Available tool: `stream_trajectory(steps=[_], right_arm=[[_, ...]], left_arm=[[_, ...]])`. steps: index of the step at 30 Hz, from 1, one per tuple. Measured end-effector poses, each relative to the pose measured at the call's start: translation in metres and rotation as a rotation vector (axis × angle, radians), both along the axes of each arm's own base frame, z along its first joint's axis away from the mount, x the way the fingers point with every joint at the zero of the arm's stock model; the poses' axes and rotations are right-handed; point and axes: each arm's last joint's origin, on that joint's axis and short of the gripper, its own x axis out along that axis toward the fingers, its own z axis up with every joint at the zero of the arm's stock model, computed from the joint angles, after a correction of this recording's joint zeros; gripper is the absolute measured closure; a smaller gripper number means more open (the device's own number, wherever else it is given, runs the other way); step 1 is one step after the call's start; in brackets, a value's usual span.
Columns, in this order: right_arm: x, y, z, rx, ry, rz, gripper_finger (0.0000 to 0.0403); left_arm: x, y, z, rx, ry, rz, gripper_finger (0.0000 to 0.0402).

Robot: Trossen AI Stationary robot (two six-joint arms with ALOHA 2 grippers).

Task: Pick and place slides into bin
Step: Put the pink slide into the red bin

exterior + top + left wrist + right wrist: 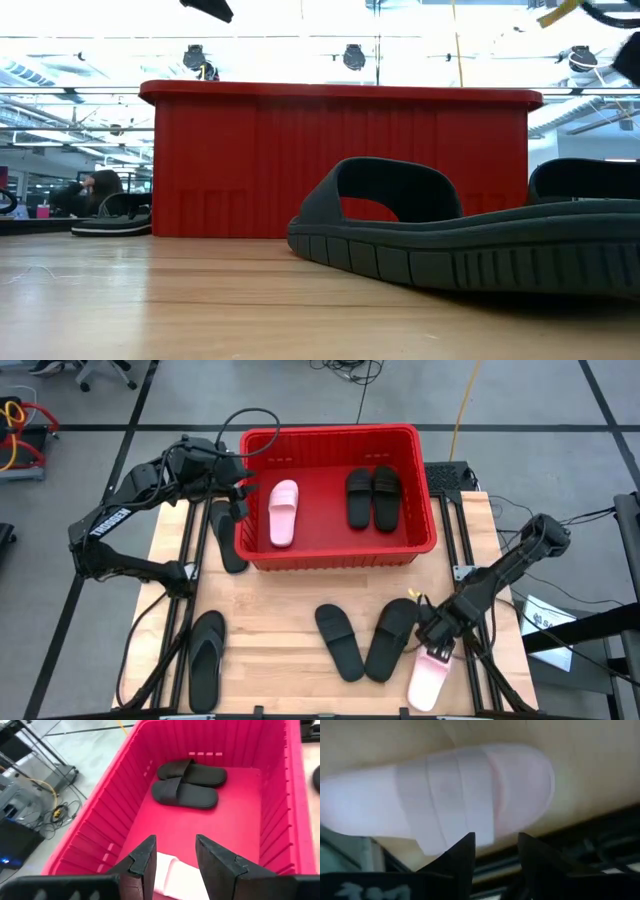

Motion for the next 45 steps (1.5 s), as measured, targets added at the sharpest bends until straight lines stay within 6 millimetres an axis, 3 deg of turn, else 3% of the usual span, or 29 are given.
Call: stream_trajectory(steps=[7,14,26,45], right_arm=[[-0.012,-0.031,-0.003,0.165,-0.211,-0.144,0.0265],[-0.024,-0.043,-0.029,0.384,-0.336,-0.282,0.0262],[-0.039,-0.052,-0.061,0.406,-0.347,-0.317,0.0267],[-0.036,-0.049,-0.064,0.459,-0.381,-0.290,0.0268]], left_arm=[[0.001,-0.003,0.000,-0.053,-0.028,-0.079,0.0268],[0.001,-0.003,0.000,-0.058,-0.031,-0.076,0.0268],[0.001,-0.003,0.000,-0.041,-0.021,-0.088,0.0268],[0.001,-0.003,0.000,-0.046,-0.021,-0.086,0.0268]])
